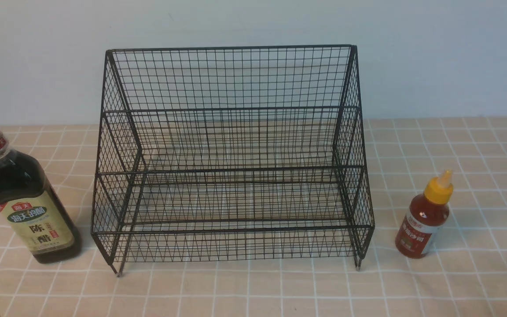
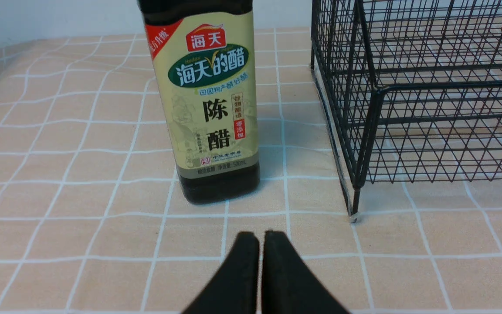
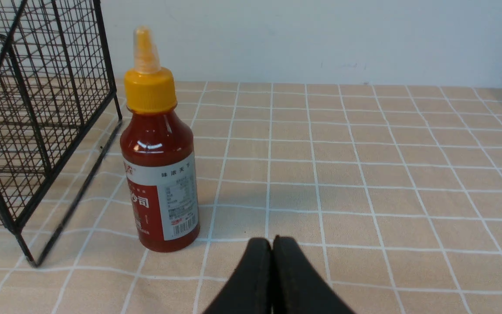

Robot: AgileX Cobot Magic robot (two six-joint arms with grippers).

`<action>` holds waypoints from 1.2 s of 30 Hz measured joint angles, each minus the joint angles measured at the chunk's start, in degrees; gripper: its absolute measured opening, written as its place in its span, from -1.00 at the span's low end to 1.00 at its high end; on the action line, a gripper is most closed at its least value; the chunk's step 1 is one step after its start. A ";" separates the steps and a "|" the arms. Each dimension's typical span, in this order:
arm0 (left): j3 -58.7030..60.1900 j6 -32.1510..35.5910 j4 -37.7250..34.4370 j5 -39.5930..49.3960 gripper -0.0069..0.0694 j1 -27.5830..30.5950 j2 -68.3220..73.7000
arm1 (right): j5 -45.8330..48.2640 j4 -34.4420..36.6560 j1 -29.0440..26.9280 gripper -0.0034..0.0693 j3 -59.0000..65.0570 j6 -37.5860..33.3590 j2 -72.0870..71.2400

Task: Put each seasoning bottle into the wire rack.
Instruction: Use the left arm to grab the condiment bottle closest to it

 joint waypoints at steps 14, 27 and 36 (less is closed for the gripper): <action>0.00 0.00 0.00 0.00 -0.83 0.00 0.00 | 0.00 0.00 0.00 -0.94 0.00 0.00 0.00; 0.00 0.00 0.00 0.00 -0.83 0.00 0.00 | 0.00 0.00 0.00 -0.94 0.00 0.00 0.00; 0.00 0.49 1.47 0.05 -0.83 0.00 0.00 | 0.00 0.00 0.00 -0.94 0.00 0.00 0.00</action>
